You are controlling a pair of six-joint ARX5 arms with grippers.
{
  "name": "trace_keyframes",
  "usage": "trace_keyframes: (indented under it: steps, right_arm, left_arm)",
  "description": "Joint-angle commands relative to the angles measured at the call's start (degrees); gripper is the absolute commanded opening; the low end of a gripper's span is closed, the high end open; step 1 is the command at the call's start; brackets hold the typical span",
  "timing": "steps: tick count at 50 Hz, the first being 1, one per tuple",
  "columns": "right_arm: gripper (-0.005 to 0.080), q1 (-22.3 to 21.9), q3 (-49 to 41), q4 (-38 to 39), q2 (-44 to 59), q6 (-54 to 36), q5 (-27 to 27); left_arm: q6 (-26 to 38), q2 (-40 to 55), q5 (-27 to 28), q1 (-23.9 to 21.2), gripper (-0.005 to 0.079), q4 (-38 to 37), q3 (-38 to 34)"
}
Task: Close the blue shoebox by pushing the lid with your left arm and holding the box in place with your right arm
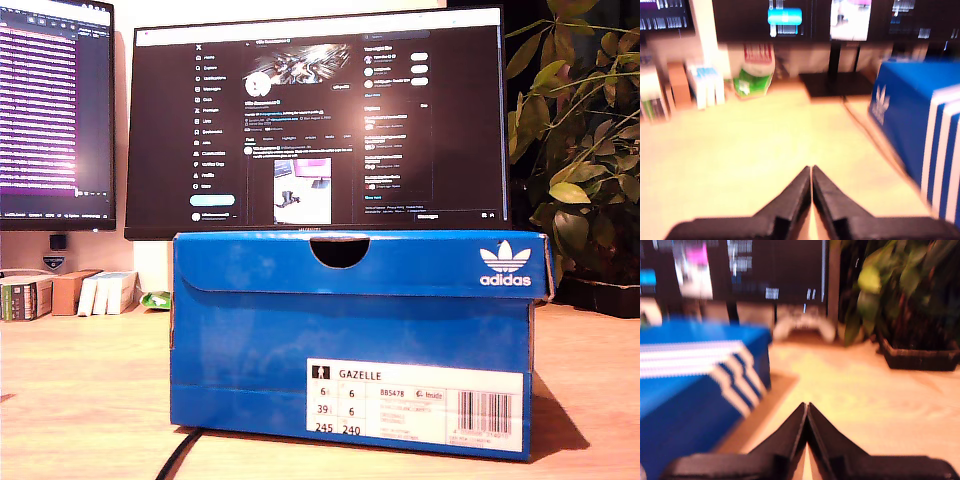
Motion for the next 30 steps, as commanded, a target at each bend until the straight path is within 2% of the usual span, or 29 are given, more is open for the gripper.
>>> trace_keyframes:
  steps: [1,14,30]
  right_arm:
    - [-0.0012,-0.1,-1.0,-0.3,-0.3,-0.2,0.3]
    - [-0.0012,-0.1,-1.0,-0.3,-0.3,1.7,0.5]
    - [-0.0012,-0.1,-1.0,-0.1,-0.3,1.7,0.5]
  left_arm:
    - [1.4,-0.9,-0.3,-0.3,-0.0019,-0.6,-1.8]
    - [-0.6,-1.6,-0.1,-0.3,-0.0019,-6.4,-1.8]
    - [-0.6,-1.7,-0.2,-0.3,-0.0019,-6.7,-1.8]
